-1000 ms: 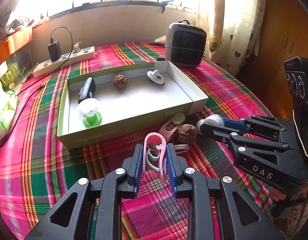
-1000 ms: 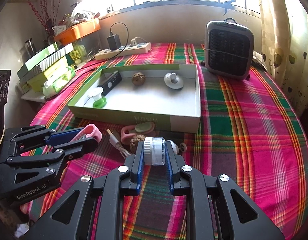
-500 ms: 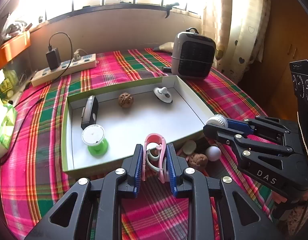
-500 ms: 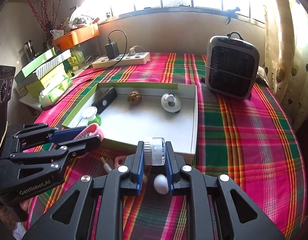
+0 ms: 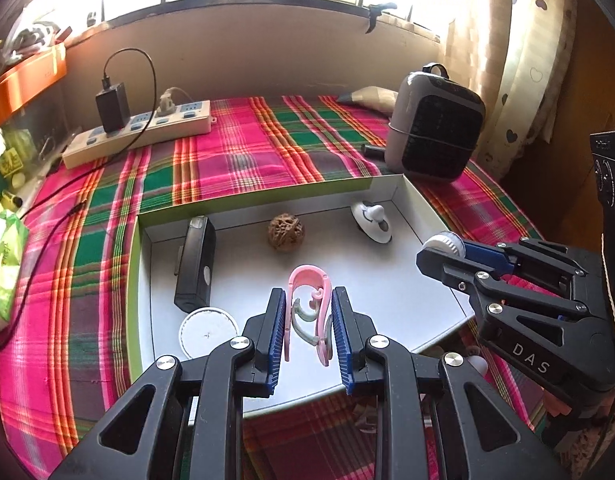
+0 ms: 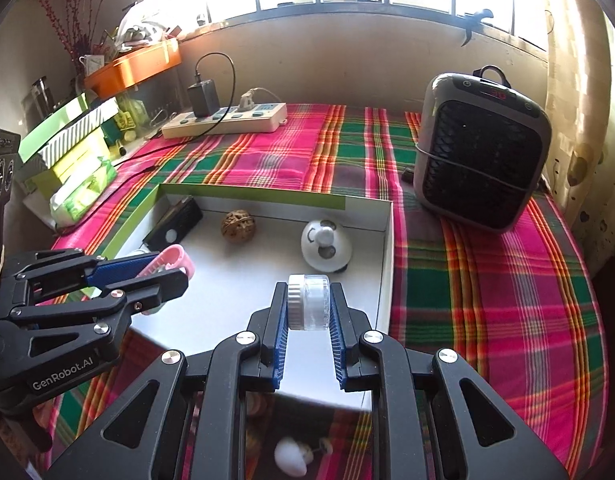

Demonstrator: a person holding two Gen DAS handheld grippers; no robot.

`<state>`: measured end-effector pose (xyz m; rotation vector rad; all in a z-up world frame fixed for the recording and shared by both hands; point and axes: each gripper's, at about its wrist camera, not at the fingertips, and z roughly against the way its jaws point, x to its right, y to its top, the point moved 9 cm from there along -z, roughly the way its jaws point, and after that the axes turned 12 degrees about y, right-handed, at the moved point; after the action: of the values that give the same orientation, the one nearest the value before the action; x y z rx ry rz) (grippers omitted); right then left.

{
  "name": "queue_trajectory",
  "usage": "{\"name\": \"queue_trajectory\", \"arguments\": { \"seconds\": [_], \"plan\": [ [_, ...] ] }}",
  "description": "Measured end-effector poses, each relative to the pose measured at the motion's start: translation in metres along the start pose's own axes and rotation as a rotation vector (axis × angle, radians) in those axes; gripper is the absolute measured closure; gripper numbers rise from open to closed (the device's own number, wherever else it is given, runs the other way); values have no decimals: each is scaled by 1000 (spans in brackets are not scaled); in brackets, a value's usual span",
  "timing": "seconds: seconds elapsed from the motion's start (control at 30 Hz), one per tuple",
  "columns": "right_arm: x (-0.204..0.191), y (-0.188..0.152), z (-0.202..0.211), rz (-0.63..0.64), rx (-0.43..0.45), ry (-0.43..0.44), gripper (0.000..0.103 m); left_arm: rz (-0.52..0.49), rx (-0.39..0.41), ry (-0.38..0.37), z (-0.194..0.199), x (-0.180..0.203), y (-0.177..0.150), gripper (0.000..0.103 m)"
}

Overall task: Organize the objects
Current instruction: 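Carry the pink clip and white brush over the tray and lower them inside, then open both tools to release the clip and brush in the tray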

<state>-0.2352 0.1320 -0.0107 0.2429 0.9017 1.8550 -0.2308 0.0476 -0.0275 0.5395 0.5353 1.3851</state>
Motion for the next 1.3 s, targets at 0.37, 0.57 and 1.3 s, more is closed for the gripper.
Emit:
{"name": "queue_trajectory", "arguments": {
  "seconds": [0.37,0.57,1.3],
  "plan": [
    [11,1,-29,12,-57,-24,83,8,-26,42,-25,-8,10,82],
    [14,1,-35,20,-69,-38,83,12,-36,54,-35,-10,13,82],
    [13,2,-42,63,-69,-77,83,12,-66,71,-51,-9,10,82]
  ]
}}
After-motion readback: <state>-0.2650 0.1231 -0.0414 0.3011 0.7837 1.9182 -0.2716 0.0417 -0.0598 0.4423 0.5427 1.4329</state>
